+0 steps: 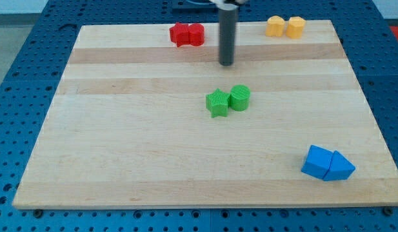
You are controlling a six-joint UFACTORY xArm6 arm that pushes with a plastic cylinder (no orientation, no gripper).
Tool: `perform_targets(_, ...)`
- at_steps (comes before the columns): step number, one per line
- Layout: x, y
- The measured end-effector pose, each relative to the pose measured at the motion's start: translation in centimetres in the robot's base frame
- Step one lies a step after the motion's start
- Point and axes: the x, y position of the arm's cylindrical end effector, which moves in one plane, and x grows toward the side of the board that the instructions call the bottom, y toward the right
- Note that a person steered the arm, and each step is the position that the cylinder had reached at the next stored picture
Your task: Push the green circle and green star to the left side of the board
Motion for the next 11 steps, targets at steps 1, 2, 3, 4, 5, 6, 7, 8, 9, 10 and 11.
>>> perform_targets(1, 2.1, 4.8)
perform_targets(2, 4.2, 6.3)
perform_targets(3, 5.9, 5.8)
perform_targets(4, 8.5, 3.3)
perform_targets(5, 11.4, 0.3)
perform_targets(6, 11.4, -2.8)
perform_targets(7, 11.4, -5.5)
perform_targets(8, 11.4, -8.2)
perform_targets(9, 11.4, -10.6)
perform_targets(10, 11.4, -13.1)
perform_targets(11, 11.4, -16.0)
